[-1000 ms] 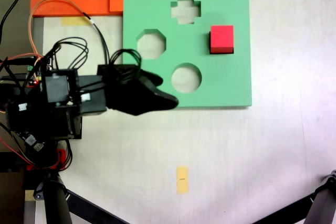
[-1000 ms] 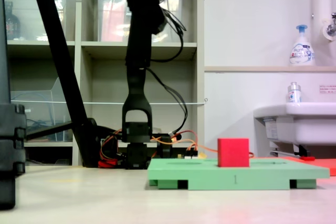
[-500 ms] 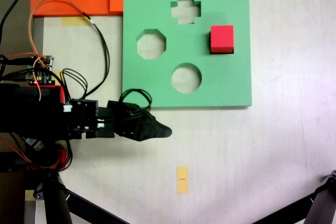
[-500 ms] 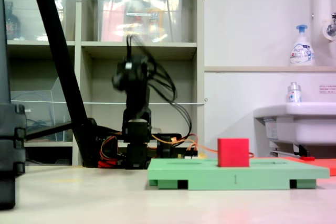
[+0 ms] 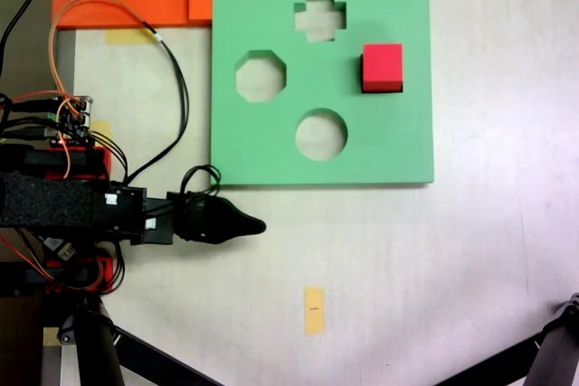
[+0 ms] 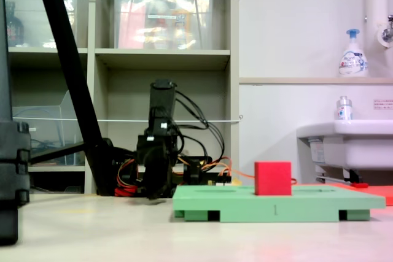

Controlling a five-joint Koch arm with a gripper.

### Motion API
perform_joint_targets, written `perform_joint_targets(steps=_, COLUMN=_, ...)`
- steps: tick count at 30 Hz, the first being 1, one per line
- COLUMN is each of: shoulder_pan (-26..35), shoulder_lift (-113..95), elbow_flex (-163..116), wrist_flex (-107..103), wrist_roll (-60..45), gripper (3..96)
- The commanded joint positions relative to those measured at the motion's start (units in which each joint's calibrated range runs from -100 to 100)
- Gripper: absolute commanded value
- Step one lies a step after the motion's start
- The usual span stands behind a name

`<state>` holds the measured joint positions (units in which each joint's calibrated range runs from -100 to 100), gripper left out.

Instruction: Put the square block into the corresponding hole

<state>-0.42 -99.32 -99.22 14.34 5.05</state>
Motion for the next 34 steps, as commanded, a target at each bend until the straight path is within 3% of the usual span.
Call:
perform_joint_targets(steps=1, shoulder_pan=1.1, shoulder_lift=-0.7, elbow_flex=-0.8, wrist_flex=-14.0, wrist_roll=-0.8, gripper=49.5)
perform_joint_targets(steps=4, shoulder_pan=1.3, shoulder_lift=-0.7, elbow_flex=-0.8, wrist_flex=-14.5, wrist_roll=-0.7, gripper=45.3)
perform_joint_targets(steps=8, shoulder_pan=1.3, shoulder_lift=-0.7, elbow_flex=-0.8, wrist_flex=-14.4, wrist_roll=-0.7, gripper=49.9)
perform_joint_targets(steps=34, shoulder_pan=1.3, shoulder_lift=-0.7, elbow_flex=-0.8, wrist_flex=-13.4, wrist_roll=-0.7, gripper=49.8)
